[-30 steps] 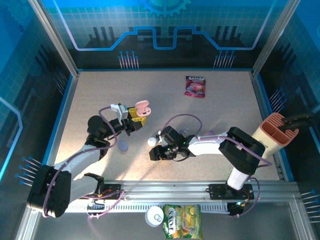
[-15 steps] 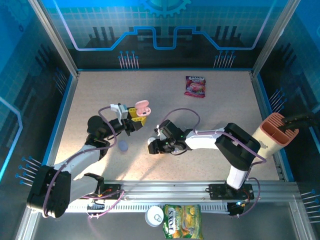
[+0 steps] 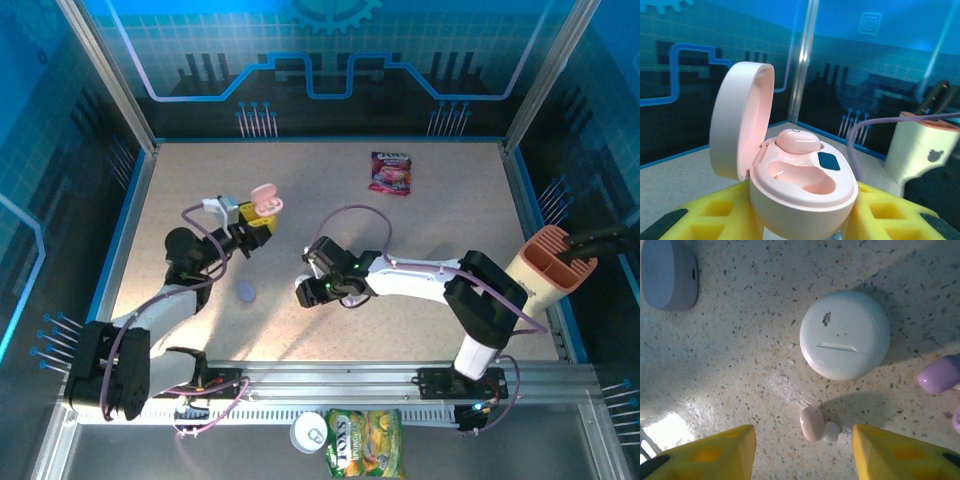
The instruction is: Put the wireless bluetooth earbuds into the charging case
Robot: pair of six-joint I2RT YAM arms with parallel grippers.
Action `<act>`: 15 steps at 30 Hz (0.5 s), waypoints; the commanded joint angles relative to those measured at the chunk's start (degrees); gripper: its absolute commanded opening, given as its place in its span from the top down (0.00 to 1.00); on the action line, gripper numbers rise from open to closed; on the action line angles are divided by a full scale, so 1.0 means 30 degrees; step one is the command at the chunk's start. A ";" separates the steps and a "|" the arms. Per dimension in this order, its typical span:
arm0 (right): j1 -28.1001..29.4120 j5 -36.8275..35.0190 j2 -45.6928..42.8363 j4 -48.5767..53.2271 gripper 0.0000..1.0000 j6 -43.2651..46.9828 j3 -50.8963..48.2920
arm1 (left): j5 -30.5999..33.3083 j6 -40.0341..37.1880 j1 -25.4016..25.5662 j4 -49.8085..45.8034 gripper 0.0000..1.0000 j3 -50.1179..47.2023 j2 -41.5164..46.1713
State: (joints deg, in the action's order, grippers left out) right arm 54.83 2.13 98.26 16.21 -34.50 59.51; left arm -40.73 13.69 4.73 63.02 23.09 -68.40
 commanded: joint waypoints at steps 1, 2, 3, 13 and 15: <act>0.1302 -0.3469 -0.0120 0.4156 0.46 0.1299 0.1938 | 0.0159 0.1217 -0.1069 0.1744 0.62 0.1086 -0.0356; 0.1679 -0.4284 0.0152 0.5117 0.47 0.1305 0.2585 | 0.0213 0.1387 -0.1340 0.1727 0.62 0.1225 -0.0430; 0.2020 -0.4936 0.0565 0.5994 0.47 0.1300 0.3236 | 0.0113 0.1391 -0.1530 0.1604 0.62 0.1368 -0.0464; 0.4153 -0.8884 0.4940 1.1951 0.51 0.1828 0.8274 | 0.0393 0.1002 -0.2021 0.1223 0.62 0.1400 -0.0257; 0.4389 -0.9263 0.5639 1.2454 0.52 0.1974 0.8904 | 0.0401 0.1002 -0.2009 0.1141 0.62 0.1401 -0.0272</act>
State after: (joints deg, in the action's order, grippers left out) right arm 66.81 -20.80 112.92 45.82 -29.65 83.24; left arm -40.18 16.49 -0.64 64.84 25.93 -69.60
